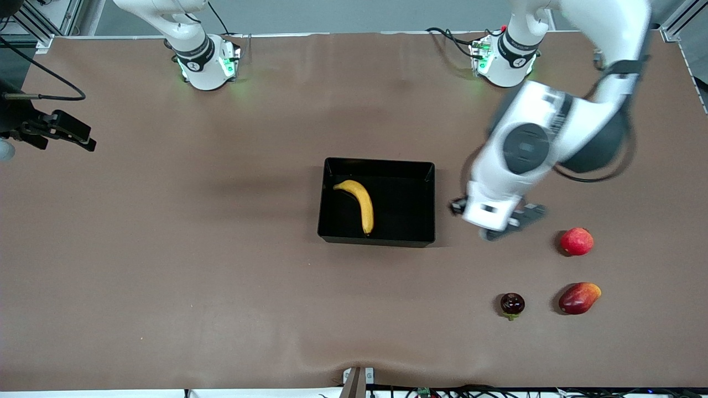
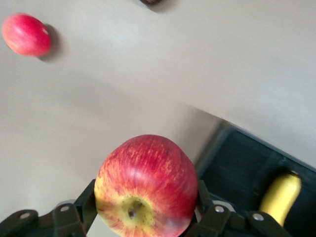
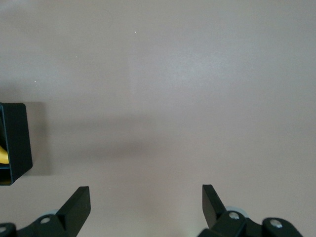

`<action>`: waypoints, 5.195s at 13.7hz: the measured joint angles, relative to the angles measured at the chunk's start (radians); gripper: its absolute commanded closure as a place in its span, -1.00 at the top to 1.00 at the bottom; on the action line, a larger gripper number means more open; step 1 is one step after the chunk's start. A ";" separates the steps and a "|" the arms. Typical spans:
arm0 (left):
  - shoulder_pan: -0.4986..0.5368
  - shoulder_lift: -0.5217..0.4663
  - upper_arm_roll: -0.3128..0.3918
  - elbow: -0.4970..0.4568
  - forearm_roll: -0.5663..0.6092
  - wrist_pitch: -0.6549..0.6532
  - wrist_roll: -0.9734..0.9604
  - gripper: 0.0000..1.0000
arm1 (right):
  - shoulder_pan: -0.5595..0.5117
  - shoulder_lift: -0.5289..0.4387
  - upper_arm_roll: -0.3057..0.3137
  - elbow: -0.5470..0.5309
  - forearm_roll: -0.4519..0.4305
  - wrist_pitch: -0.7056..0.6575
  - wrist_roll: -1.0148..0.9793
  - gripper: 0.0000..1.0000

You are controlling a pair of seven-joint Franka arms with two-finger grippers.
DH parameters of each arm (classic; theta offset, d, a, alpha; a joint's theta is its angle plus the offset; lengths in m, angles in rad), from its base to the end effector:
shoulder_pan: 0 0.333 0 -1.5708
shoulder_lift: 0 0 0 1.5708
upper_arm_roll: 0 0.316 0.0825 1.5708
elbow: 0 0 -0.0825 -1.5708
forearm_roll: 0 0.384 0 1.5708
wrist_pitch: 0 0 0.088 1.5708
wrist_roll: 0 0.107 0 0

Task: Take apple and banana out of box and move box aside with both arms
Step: 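Lift the apple out with the left gripper and carry it beside the fruits, then lower the apple beside the red fruits and open the left gripper, then move the left gripper back into the box and grasp the yellow banana, then lift the banana with the left gripper while the right gripper reaches the box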

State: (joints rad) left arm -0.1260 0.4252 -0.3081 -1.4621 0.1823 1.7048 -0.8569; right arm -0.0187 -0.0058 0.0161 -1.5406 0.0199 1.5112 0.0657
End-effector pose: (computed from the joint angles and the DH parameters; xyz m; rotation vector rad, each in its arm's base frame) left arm 0.6195 -0.2351 0.4349 -2.9402 -0.5949 0.1483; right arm 0.5469 0.0008 0.6367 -3.1206 0.1051 0.0378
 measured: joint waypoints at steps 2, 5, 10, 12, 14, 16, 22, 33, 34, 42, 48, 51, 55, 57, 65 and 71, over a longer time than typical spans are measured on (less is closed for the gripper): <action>0.091 0.012 0.001 -0.033 0.062 0.002 0.065 -1.00 | 0.000 0.000 0.000 0.000 0.000 0.000 0.000 1.00; 0.183 0.082 0.001 -0.062 0.121 0.069 0.087 -1.00 | 0.000 0.000 0.000 0.000 0.000 0.000 0.000 1.00; 0.260 0.236 0.002 -0.063 0.131 0.211 0.087 -1.00 | 0.000 0.000 0.000 0.002 0.012 0.000 0.001 1.00; 0.286 0.271 0.001 -0.062 0.131 0.248 0.083 -1.00 | 0.000 0.000 0.001 0.002 0.021 -0.002 0.001 1.00; 0.287 0.284 -0.001 -0.062 0.131 0.251 0.061 -1.00 | 0.000 0.000 0.002 0.002 0.023 -0.007 0.001 1.00; 0.282 0.290 -0.003 -0.062 0.131 0.255 0.049 -1.00 | 0.000 0.000 0.003 0.002 0.024 -0.012 0.001 1.00; 0.284 0.336 -0.002 -0.045 0.132 0.363 0.050 -1.00 | 0.000 0.000 0.003 0.002 0.025 -0.011 0.001 1.00; 0.287 0.381 0.008 -0.010 0.236 0.387 0.078 1.00 | 0.001 0.000 0.004 0.002 0.026 -0.011 0.001 1.00; 0.286 0.381 0.008 -0.009 0.237 0.391 0.078 1.00 | 0.001 0.000 0.004 0.002 0.026 -0.011 0.001 1.00; 0.278 0.231 -0.234 0.034 0.134 0.098 0.058 1.00 | 0.001 0.000 0.004 0.001 0.026 -0.012 0.001 1.00; -0.010 0.219 -0.313 -0.003 0.202 0.054 -0.215 1.00 | 0.001 0.000 0.004 0.001 0.026 -0.014 0.001 1.00; -0.109 0.267 -0.309 -0.005 0.217 0.164 -0.236 1.00 | 0.001 0.000 0.004 0.001 0.026 -0.014 0.001 1.00; -0.145 0.322 -0.308 -0.007 0.217 0.327 -0.230 1.00 | 0.001 0.000 0.004 0.001 0.026 -0.014 0.001 1.00; -0.168 0.354 -0.306 -0.009 0.221 0.383 -0.227 1.00 | 0.001 0.000 0.004 0.001 0.026 -0.014 0.001 1.00; -0.306 0.445 -0.193 -0.010 0.232 0.491 -0.227 1.00 | 0.000 0.000 0.002 0.001 0.026 -0.014 0.002 1.00; -0.323 0.488 -0.183 -0.010 0.233 0.554 -0.226 0.18 | 0.000 0.000 0.002 0.001 0.026 -0.014 0.002 1.00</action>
State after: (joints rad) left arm -0.4491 0.9132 -0.4910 -1.4725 0.4148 2.2586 -1.0828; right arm -0.0183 -0.0058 0.0177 -1.5395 0.0459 1.4971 0.0673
